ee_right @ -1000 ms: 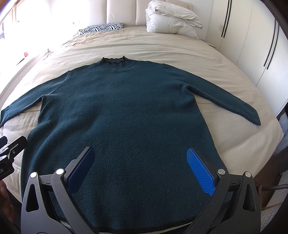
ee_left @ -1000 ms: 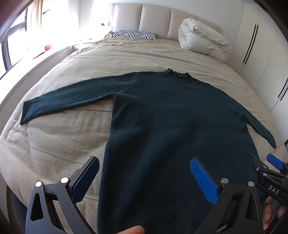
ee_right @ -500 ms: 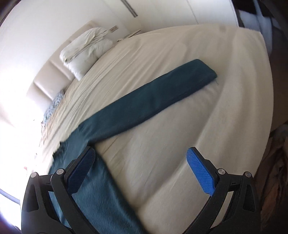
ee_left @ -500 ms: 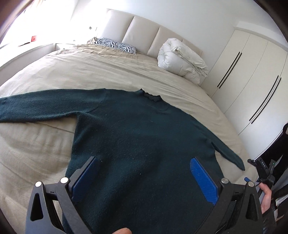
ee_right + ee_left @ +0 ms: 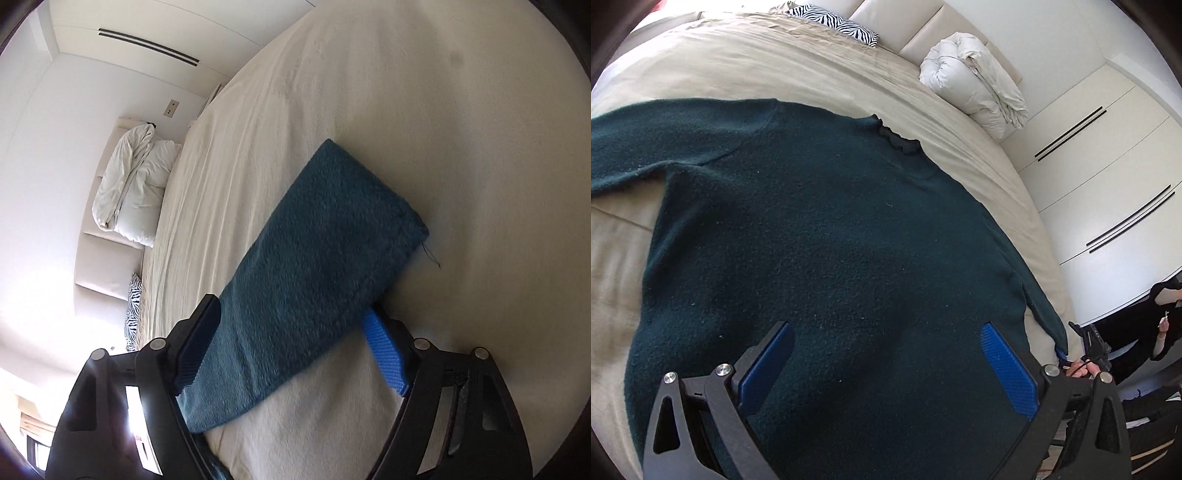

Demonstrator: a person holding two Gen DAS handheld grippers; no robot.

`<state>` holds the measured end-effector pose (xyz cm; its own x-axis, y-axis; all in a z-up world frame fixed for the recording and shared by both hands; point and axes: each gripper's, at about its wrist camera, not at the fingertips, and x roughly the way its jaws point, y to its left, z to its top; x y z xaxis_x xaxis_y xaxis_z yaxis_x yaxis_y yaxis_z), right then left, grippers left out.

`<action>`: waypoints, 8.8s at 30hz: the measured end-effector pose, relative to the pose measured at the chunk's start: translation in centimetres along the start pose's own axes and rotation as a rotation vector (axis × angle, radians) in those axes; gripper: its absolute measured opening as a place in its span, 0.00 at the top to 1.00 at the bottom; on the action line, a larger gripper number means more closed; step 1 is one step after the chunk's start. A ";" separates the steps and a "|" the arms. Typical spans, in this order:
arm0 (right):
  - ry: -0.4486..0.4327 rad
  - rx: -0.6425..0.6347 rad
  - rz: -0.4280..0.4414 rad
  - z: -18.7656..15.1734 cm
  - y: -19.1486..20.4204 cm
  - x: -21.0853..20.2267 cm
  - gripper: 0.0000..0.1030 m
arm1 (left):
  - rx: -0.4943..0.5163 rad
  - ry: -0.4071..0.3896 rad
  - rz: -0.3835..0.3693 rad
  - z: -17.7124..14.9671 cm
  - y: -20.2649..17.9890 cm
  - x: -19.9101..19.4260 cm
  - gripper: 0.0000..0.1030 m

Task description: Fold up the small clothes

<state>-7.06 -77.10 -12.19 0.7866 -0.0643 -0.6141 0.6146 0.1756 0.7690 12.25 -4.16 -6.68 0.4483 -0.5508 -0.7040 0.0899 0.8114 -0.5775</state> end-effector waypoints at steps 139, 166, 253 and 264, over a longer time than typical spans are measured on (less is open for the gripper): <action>0.532 -0.503 0.381 -28.5 13.2 -6.4 0.32 | -0.656 -0.563 -0.100 -1.3 29.5 -19.9 0.12; 0.536 -0.584 0.396 -34.7 16.5 -10.1 0.32 | -0.678 -0.633 0.104 4.1 30.6 -22.6 0.93; 0.596 -0.966 -0.067 -26.9 28.7 17.3 0.92 | 0.042 -0.276 0.015 9.0 10.3 -8.1 0.65; 0.565 -1.028 -0.075 -27.1 29.5 17.0 0.92 | 0.006 -0.275 0.022 8.7 11.7 -7.4 0.65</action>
<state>22.86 -46.37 -4.72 0.4537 0.2916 -0.8421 0.1186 0.9168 0.3813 17.73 11.09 -4.62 0.6748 -0.4602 -0.5770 0.0824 0.8239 -0.5607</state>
